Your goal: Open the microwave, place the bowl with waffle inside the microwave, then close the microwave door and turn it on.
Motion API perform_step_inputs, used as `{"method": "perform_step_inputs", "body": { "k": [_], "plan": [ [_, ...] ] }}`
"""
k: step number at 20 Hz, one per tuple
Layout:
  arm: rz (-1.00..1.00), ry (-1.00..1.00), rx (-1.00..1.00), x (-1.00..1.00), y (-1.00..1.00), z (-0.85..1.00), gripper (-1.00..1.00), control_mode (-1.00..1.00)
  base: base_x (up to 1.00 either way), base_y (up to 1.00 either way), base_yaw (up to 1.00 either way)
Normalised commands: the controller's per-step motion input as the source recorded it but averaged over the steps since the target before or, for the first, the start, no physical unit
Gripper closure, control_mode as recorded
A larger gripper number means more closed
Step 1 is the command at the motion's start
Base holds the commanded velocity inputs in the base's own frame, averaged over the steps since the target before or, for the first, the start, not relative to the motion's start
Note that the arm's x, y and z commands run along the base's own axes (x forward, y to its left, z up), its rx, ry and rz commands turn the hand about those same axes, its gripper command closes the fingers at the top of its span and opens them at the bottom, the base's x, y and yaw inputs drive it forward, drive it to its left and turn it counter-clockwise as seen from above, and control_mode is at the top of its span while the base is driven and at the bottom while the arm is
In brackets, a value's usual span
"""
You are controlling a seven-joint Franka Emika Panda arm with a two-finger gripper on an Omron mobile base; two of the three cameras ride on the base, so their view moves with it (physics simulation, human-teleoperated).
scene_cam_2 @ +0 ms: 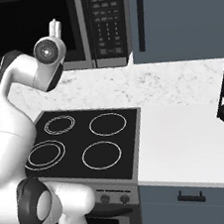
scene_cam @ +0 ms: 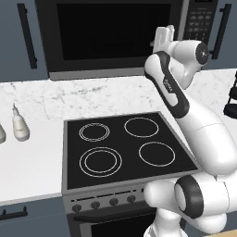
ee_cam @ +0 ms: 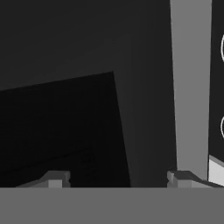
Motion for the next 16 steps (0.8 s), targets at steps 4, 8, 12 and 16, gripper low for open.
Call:
{"method": "perform_step_inputs", "body": {
  "k": [4,8,12,16],
  "plan": [
    [0.02,0.00,0.00,-0.11,0.00,-0.05,-1.00,-1.00,0.00,0.00,0.00],
    [0.03,-0.03,-0.04,-0.55,-0.11,0.37,-1.00,-1.00,0.00,0.00,0.00],
    [0.00,-0.01,-0.18,-0.82,-0.03,0.44,-1.00,-1.00,0.00,0.00,0.00],
    [0.01,0.00,-0.30,-0.87,0.00,0.17,-1.00,-1.00,0.00,0.00,0.00]
  ]
}}
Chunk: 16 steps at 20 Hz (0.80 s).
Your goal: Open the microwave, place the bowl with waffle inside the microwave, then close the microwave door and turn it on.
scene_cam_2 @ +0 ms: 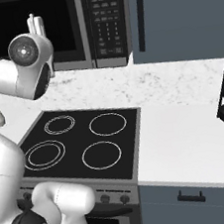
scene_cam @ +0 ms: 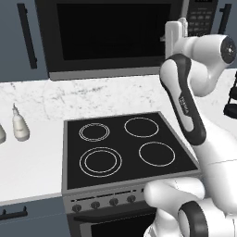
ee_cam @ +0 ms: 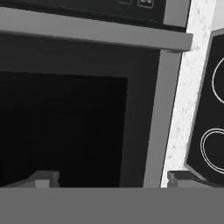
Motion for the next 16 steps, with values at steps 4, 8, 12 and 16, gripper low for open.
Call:
{"method": "perform_step_inputs", "body": {
  "k": [4,8,12,16],
  "plan": [
    [0.01,0.00,-0.32,-0.90,-0.19,0.05,-1.00,-1.00,0.00,0.00,0.00],
    [0.02,0.00,-0.28,-0.94,-0.49,0.00,-1.00,-1.00,0.00,0.00,0.00],
    [0.03,0.00,-0.30,-0.87,-0.61,0.00,-1.00,-1.00,0.00,0.00,0.00],
    [0.05,0.00,-0.33,-0.70,-0.53,0.00,-1.00,-1.00,0.00,0.00,0.00]
  ]
}}
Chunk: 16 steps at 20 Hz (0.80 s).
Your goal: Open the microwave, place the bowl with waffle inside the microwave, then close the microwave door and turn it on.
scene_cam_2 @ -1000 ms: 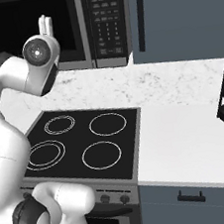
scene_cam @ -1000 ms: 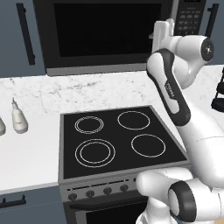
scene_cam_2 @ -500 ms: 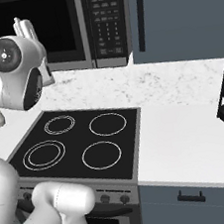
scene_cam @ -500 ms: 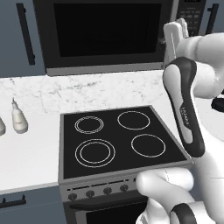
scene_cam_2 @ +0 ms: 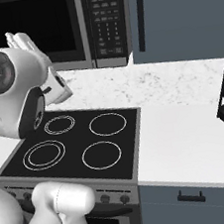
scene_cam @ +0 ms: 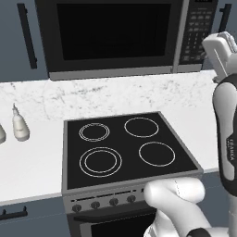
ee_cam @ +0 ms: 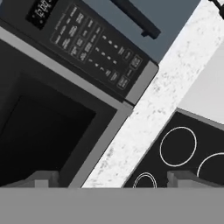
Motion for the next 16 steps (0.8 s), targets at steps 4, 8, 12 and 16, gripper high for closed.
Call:
{"method": "perform_step_inputs", "body": {
  "k": [4,8,12,16],
  "plan": [
    [0.09,0.00,-0.35,-0.29,-0.48,0.00,-1.00,-1.00,0.00,0.00,0.00],
    [0.19,-0.07,-0.34,-0.02,-0.42,-0.02,-1.00,-1.00,0.00,0.00,0.00],
    [0.24,-0.22,-0.42,-0.07,-0.38,-0.31,-1.00,-1.00,0.00,0.00,0.00],
    [0.19,-0.20,-0.41,-0.02,-0.15,-0.38,-1.00,-1.00,0.00,0.00,0.00]
  ]
}}
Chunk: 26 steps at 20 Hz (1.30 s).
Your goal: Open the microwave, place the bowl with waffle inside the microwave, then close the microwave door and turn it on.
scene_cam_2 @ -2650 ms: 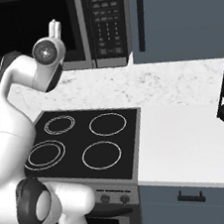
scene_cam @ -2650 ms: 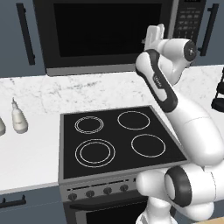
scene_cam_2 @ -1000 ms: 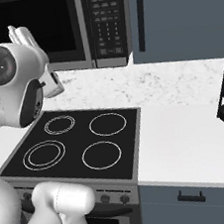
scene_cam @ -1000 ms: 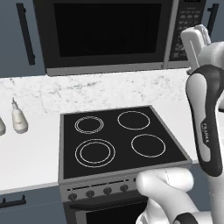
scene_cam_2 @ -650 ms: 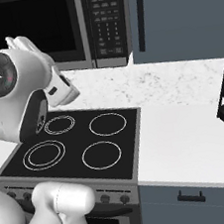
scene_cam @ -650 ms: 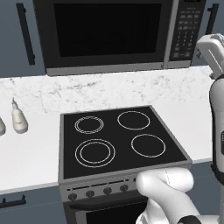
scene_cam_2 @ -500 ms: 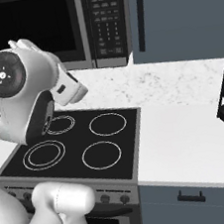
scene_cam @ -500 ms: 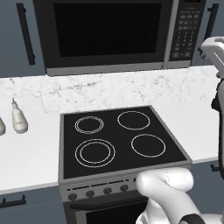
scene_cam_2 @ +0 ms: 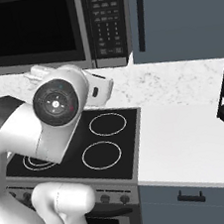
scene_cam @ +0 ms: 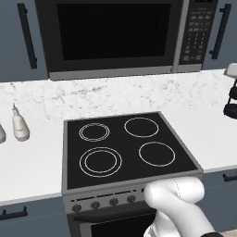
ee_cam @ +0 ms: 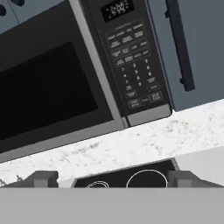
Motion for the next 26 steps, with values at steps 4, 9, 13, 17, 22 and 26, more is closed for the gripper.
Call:
{"method": "perform_step_inputs", "body": {
  "k": [4,9,13,17,22,26],
  "plan": [
    [0.03,-0.15,-0.25,0.13,-0.03,-0.15,-1.00,-1.00,0.00,0.00,0.00],
    [0.00,-0.15,-0.15,0.34,-0.08,-0.01,-1.00,-1.00,0.00,0.00,0.00],
    [0.00,-0.13,-0.06,0.34,-0.20,0.00,-1.00,-1.00,0.00,0.00,0.00],
    [0.00,-0.05,0.00,0.31,-0.28,0.00,-1.00,-1.00,0.00,0.00,0.00],
    [0.00,0.00,0.00,0.27,-0.40,-0.03,-1.00,-1.00,0.00,0.00,0.00],
    [0.00,0.02,0.00,0.13,-0.18,-0.15,-1.00,-1.00,0.00,0.00,0.00]
  ]
}}
